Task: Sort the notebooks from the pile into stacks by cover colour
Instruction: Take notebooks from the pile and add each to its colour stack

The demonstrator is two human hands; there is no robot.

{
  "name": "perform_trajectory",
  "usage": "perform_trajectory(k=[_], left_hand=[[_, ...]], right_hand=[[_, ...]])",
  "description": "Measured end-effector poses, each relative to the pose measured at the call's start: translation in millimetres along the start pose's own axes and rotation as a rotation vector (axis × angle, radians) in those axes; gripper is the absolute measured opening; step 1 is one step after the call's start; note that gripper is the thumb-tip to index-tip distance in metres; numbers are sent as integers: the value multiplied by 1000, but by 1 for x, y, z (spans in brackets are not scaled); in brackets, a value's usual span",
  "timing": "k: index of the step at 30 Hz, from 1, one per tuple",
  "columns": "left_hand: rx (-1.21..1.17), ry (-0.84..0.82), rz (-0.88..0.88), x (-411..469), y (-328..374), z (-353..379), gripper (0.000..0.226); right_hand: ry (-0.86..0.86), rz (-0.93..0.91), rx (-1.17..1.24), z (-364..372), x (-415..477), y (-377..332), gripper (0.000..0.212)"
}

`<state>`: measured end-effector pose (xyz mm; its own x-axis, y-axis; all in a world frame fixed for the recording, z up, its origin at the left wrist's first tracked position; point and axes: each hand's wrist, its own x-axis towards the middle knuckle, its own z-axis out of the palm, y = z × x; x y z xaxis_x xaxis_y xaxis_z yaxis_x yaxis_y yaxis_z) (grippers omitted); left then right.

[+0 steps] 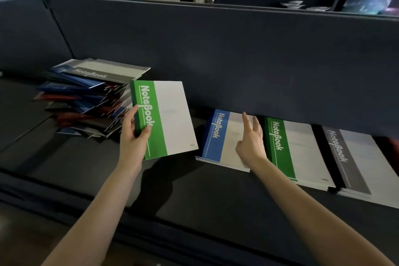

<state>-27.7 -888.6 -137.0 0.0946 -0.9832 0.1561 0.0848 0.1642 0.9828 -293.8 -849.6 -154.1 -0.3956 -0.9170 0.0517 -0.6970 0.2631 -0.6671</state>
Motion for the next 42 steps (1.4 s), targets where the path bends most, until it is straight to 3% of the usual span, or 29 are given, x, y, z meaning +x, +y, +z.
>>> perform_trajectory(k=[5,9,12,18,21,24,28,31,35,37,42], left_hand=[[-31,-109,-43,-11,-2,17,56],[-36,-272,-33,-20,2,54,56],[-25,-366,-45,-31,1,87,59],[-2,-514,-85,-47,-7,140,70],[266,-534,76,-52,-12,159,62],[799,-674,338,-52,-27,171,49],[1267,-828,328,-56,-51,178,57],[1358,-782,411,-57,-62,178,62],[1375,-781,428,-55,-65,178,67],[1382,-775,428,-55,-67,179,63],[1361,-757,445,-55,-67,177,85]], right_hand=[[9,-146,120,-3,-17,-11,61],[-108,-76,380,-9,-33,-15,62],[-27,-2,438,-23,-35,-4,72],[178,16,379,-72,-42,39,65],[253,69,322,-93,-44,67,65],[287,122,188,-111,-48,91,68],[265,148,12,-119,-52,105,69],[239,128,-115,-112,-51,111,61],[230,133,-296,-99,-45,121,30],[194,119,-425,-97,-43,122,28],[158,80,-486,-97,-41,117,36]])
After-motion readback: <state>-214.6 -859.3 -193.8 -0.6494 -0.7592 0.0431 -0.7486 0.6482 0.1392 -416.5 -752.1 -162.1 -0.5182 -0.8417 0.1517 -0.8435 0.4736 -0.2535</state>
